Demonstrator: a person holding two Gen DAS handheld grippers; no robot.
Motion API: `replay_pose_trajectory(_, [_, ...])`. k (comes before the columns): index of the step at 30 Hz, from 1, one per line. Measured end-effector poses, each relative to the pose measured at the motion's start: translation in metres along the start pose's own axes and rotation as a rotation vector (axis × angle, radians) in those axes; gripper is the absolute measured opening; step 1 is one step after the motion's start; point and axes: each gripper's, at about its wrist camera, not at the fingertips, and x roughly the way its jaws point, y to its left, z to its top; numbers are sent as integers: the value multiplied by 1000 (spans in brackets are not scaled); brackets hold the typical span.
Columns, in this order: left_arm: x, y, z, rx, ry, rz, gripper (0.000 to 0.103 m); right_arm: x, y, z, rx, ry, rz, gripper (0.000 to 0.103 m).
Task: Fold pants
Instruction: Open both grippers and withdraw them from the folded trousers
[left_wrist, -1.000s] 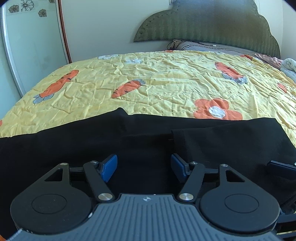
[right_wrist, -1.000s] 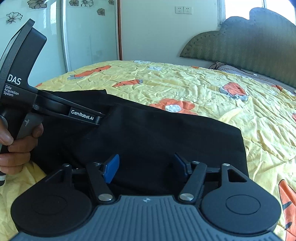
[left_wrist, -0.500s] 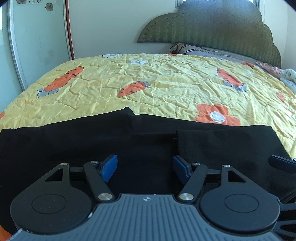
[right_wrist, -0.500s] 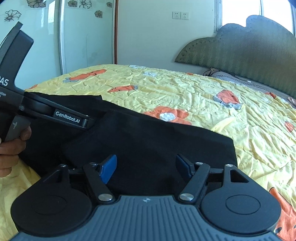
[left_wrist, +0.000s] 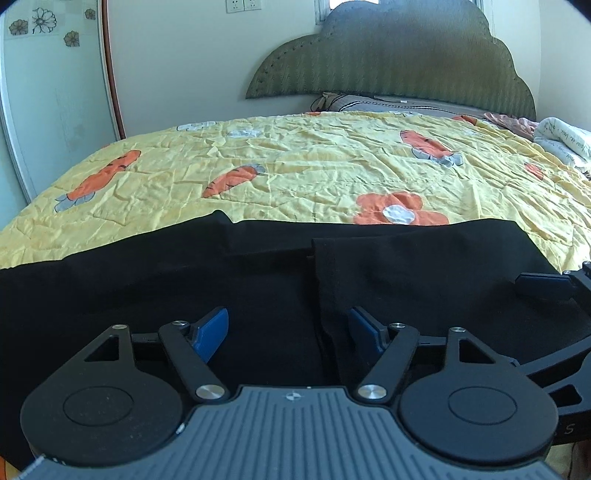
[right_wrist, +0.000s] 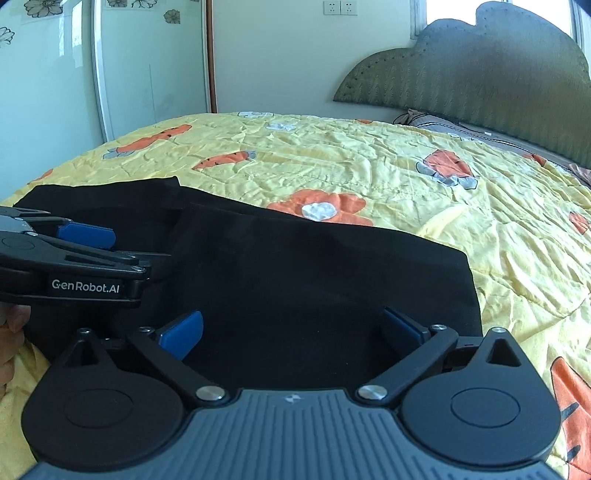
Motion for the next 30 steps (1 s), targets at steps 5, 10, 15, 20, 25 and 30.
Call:
replay_pose_trajectory(5, [2, 5, -7, -32, -30, 16, 90, 0, -2, -1, 13, 0, 9, 103])
replay_pose_trajectory(10, [5, 13, -7, -90, -19, -29, 95, -1, -3, -1, 10, -2, 5, 103])
replay_pose_trajectory(15, [3, 13, -8, -88, -29, -33, 96, -1, -2, 0, 13, -6, 2, 103])
replay_pose_trajectory(20, [-3, 19, -10, -127, -62, -30, 96, -4, -6, -1, 66, -10, -70, 103])
replay_pose_trajectory(25, [-8, 15, -10, -115, -80, 47, 96, -1, -5, -1, 61, -3, -82, 103])
replay_pose_trajectory(30, [-12, 29, -12, -195, -69, 121, 97, 0, -5, -1, 68, -2, -112, 103])
